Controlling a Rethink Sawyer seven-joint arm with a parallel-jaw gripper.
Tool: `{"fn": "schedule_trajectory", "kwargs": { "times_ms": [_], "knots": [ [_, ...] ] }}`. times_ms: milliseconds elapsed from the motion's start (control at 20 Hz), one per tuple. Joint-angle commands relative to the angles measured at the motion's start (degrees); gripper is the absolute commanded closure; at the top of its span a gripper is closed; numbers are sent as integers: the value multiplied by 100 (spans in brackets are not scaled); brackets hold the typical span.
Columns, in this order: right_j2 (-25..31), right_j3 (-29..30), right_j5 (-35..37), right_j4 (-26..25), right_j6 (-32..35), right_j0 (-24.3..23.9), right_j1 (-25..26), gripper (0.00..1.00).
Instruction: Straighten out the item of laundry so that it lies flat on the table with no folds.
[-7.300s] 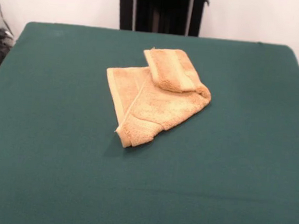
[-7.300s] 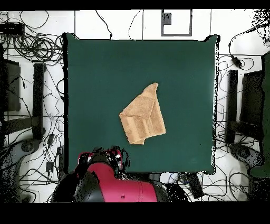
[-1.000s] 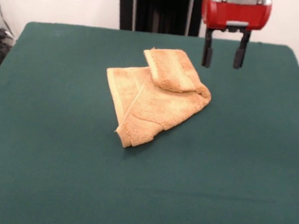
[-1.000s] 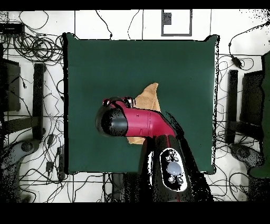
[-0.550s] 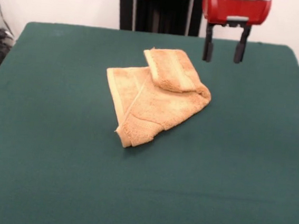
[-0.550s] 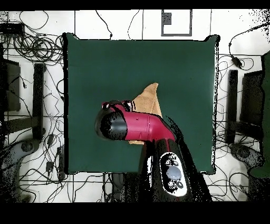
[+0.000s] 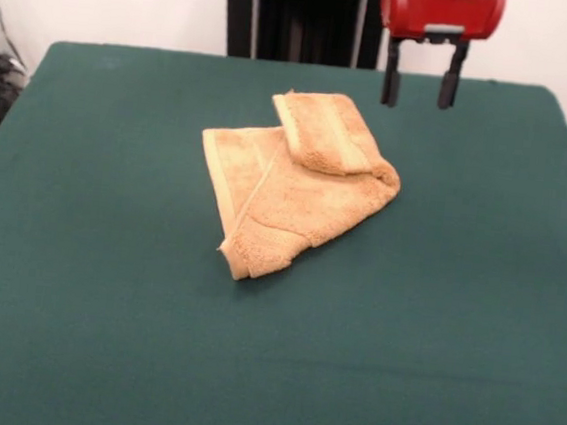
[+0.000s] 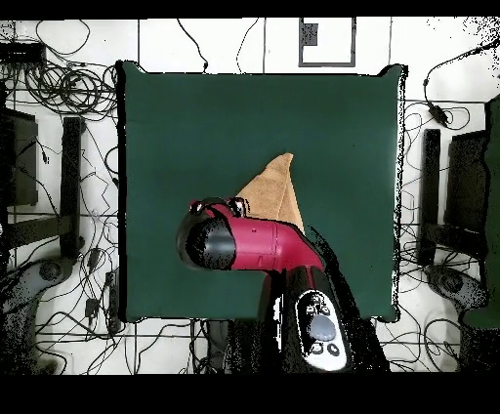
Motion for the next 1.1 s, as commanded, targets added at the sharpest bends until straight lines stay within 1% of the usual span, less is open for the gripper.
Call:
{"fn": "schedule_trajectory", "kwargs": {
  "times_ms": [50, 300, 550, 850, 1100],
  "knots": [
    [-102, 78, 402, 118, 1097, 212, 166, 0],
    [-132, -250, 758, 130, 998, 313, 213, 0],
    [-223, -686, 1262, 97, 921, 439, 216, 0],
    [-66, -1113, 1712, 53, 658, 317, 307, 0],
    [25, -1490, 2306, 2, 440, 143, 289, 0]
  ]
}}
